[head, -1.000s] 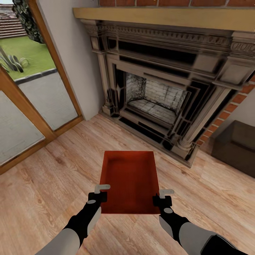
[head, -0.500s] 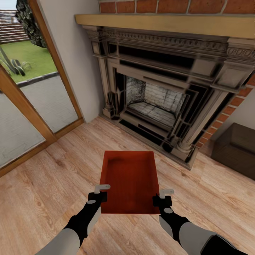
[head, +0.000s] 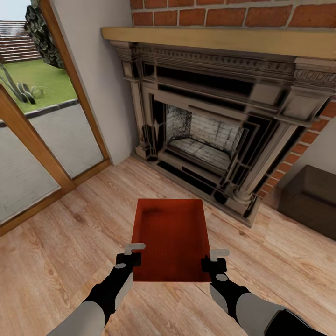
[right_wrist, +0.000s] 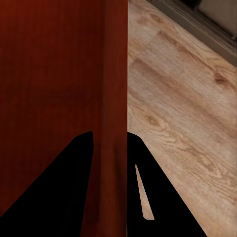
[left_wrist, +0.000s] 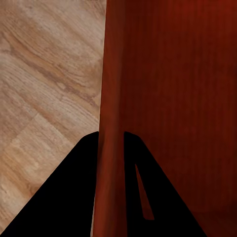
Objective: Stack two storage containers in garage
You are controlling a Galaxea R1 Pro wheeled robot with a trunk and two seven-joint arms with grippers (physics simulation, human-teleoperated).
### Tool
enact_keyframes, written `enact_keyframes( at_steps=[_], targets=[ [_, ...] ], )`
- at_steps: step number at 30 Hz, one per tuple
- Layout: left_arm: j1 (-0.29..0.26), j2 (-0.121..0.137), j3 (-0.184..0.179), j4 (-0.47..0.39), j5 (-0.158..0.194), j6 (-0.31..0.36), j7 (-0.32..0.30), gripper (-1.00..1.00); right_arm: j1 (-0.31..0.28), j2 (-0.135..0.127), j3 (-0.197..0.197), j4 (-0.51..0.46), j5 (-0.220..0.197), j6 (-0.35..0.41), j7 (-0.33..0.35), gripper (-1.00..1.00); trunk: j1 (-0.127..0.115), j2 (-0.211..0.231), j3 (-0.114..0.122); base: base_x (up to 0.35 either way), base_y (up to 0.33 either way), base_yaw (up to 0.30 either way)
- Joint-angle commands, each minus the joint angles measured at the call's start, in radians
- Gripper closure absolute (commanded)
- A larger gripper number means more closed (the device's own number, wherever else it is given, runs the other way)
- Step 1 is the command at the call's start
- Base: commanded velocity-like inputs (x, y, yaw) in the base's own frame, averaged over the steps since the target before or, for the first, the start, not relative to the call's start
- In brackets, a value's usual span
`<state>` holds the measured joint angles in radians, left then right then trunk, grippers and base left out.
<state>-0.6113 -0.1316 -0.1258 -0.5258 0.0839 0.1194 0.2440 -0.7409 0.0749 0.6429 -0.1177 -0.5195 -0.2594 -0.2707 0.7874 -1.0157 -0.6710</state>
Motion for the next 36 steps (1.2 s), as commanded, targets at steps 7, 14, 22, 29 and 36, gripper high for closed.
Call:
enact_keyframes(
  at_steps=[7,14,22,29,36],
  targets=[
    [-0.001,0.009,0.069,-0.005,-0.001,0.006,0.012,1.0,0.0,-0.001,0.001,0.007,-0.007,-0.001,-0.001,1.0,0.0,-0.001,0.011,0.0,0.0,0.0],
    [-0.001,0.009,0.069,-0.005,-0.001,0.006,0.012,1.0,0.0,-0.001,0.001,0.007,-0.007,-0.001,-0.001,1.0,0.0,-0.001,0.022,0.0,0.0,0.0],
    [-0.001,0.009,0.069,-0.005,-0.001,0.006,0.012,1.0,0.0,-0.001,0.001,0.007,-0.007,-0.001,-0.001,1.0,0.0,-0.001,0.035,0.0,0.0,0.0],
    [-0.001,0.009,0.069,-0.005,-0.001,0.006,0.012,1.0,0.0,-0.001,0.001,0.007,-0.007,-0.001,-0.001,1.0,0.0,-0.001,0.046,0.0,0.0,0.0],
    [-0.001,0.009,0.069,-0.005,-0.001,0.006,0.012,1.0,0.0,-0.002,0.001,0.007,-0.007,-0.001,-0.001,1.0,0.0,-0.001,0.057,0.0,0.0,0.0]
  ],
)
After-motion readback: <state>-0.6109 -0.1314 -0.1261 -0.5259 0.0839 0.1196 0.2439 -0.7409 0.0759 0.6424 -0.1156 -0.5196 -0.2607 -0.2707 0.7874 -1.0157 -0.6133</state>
